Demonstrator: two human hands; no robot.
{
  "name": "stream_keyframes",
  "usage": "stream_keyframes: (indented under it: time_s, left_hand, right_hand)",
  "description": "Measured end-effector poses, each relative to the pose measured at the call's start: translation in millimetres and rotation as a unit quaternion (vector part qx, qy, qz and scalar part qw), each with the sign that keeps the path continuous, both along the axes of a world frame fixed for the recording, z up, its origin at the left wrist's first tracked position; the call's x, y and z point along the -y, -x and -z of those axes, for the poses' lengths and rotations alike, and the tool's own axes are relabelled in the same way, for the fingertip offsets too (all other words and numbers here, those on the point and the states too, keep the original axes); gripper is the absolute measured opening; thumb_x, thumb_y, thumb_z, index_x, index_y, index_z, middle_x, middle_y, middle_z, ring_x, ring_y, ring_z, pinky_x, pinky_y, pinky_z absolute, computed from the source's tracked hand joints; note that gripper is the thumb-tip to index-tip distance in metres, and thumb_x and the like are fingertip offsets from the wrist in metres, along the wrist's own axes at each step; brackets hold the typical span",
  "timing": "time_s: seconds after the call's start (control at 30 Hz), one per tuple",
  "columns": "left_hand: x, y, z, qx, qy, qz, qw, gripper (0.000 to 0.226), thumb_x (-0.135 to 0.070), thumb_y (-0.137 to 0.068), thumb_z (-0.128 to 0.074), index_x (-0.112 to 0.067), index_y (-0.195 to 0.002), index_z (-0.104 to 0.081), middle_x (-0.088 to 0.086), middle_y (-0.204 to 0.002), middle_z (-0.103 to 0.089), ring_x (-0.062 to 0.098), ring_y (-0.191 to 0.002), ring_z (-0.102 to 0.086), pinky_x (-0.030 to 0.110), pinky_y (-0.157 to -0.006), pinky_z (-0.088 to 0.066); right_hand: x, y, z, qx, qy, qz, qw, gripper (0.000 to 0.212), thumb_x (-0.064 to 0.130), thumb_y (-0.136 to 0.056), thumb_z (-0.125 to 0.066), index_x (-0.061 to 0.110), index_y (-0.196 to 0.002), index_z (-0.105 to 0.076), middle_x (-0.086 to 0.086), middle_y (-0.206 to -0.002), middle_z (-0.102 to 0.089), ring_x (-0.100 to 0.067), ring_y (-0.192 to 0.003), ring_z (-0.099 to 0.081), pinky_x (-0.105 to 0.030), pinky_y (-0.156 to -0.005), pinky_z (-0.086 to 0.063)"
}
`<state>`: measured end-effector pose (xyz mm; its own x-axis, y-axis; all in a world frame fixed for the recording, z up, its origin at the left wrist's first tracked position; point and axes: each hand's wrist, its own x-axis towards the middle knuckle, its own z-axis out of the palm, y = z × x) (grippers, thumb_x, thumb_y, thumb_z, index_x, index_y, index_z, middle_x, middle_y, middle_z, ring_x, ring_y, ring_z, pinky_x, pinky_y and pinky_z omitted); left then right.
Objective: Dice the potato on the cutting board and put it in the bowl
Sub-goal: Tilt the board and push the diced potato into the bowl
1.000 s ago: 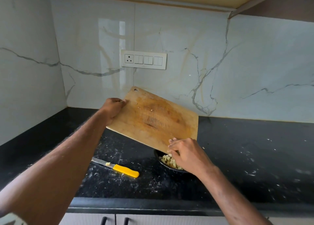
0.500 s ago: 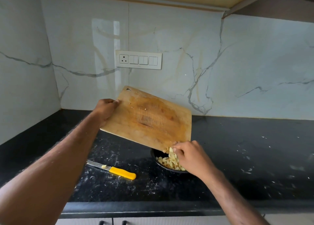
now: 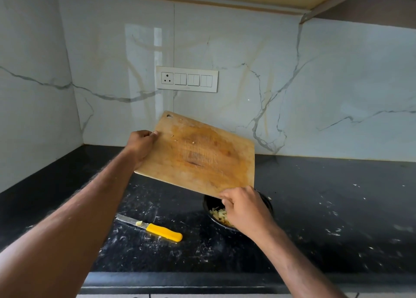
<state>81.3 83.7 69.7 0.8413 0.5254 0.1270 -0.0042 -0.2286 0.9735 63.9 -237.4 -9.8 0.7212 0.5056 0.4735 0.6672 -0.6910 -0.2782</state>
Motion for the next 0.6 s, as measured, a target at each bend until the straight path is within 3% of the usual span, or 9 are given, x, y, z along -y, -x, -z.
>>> stream_keyframes:
  time_s: [0.07,0.17,0.23,0.33,0.43,0.5,0.53,0.6]
  left_hand:
    - [0.8,0.2,0.8,0.000,0.001,0.000,1.000,0.026,-0.042,-0.102,-0.056,-0.018,-0.102,-0.066,0.010,-0.106,-0.070,0.033,-0.096,-0.070,0.054,-0.096,-0.055]
    - [0.0,0.8,1.5,-0.001,0.009,-0.006,1.000,0.028,-0.041,-0.103,-0.056,-0.015,-0.105,-0.067,0.012,-0.106,-0.071,0.033,-0.095,-0.071,0.054,-0.094,-0.056]
    - [2.2,2.2,3.0,-0.001,0.015,-0.002,1.000,0.029,-0.040,-0.103,-0.056,-0.013,-0.102,-0.068,0.014,-0.106,-0.071,0.034,-0.094,-0.072,0.054,-0.092,-0.058]
    - [5.7,2.5,4.9,0.006,0.016,0.007,1.000,0.031,-0.040,-0.103,-0.055,-0.012,-0.105,-0.068,0.015,-0.106,-0.072,0.036,-0.095,-0.072,0.055,-0.090,-0.058]
    - [6.8,4.4,4.1,0.019,-0.001,0.010,1.000,0.033,-0.043,-0.103,-0.054,-0.013,-0.103,-0.069,0.014,-0.102,-0.073,0.033,-0.090,-0.073,0.048,-0.080,-0.061]
    - [7.8,6.4,3.1,0.021,-0.010,0.007,1.000,0.034,-0.044,-0.103,-0.054,-0.014,-0.102,-0.069,0.012,-0.099,-0.074,0.030,-0.086,-0.074,0.039,-0.069,-0.060]
    - [8.0,7.7,2.4,0.023,-0.013,0.004,1.000,0.034,-0.045,-0.103,-0.054,-0.015,-0.102,-0.069,0.011,-0.098,-0.074,0.029,-0.085,-0.074,0.037,-0.068,-0.059]
    - [8.8,9.9,0.3,0.027,-0.019,-0.001,0.999,0.033,-0.044,-0.102,-0.055,-0.015,-0.102,-0.070,0.011,-0.097,-0.074,0.029,-0.085,-0.074,0.036,-0.068,-0.059]
  right_hand:
    - [-6.3,2.4,-0.3,-0.016,0.040,-0.025,0.999,0.021,0.016,-0.098,-0.059,0.018,-0.106,-0.078,0.011,-0.118,-0.072,0.007,-0.075,-0.067,-0.003,-0.072,-0.049]
    - [-11.5,1.7,-1.7,-0.014,0.049,0.006,0.999,0.021,0.014,-0.092,-0.065,0.019,-0.078,-0.080,0.012,-0.093,-0.077,0.010,-0.049,-0.057,-0.004,-0.043,-0.038]
    - [-14.3,-2.4,-7.8,0.005,0.016,0.037,0.999,0.017,0.011,-0.090,-0.070,0.021,-0.079,-0.078,0.012,-0.083,-0.074,0.001,-0.043,-0.054,-0.009,-0.041,-0.039]
    - [-34.3,-21.0,-24.0,0.054,-0.044,0.009,0.998,0.025,-0.003,-0.087,-0.070,0.020,-0.095,-0.073,0.010,-0.098,-0.069,-0.002,-0.075,-0.063,-0.017,-0.066,-0.056]
    - [-76.2,-44.5,-45.9,0.100,-0.026,-0.044,0.994,0.043,-0.001,-0.093,-0.061,0.014,-0.134,-0.061,0.001,-0.140,-0.060,-0.013,-0.112,-0.064,-0.028,-0.092,-0.058]
    - [-105.6,-57.1,-58.8,0.129,0.020,-0.065,0.989,0.052,0.004,-0.098,-0.054,0.012,-0.148,-0.045,-0.004,-0.157,-0.042,-0.021,-0.137,-0.049,-0.039,-0.111,-0.046]
    - [-117.9,-61.7,-64.4,0.143,0.047,-0.063,0.987,0.053,0.010,-0.101,-0.050,0.012,-0.153,-0.038,-0.005,-0.162,-0.033,-0.023,-0.145,-0.038,-0.043,-0.120,-0.033]
    - [-136.1,-67.3,-73.0,0.141,0.091,-0.054,0.984,0.055,0.021,-0.106,-0.042,0.013,-0.158,-0.026,-0.005,-0.167,-0.018,-0.022,-0.154,-0.017,-0.046,-0.125,-0.011]
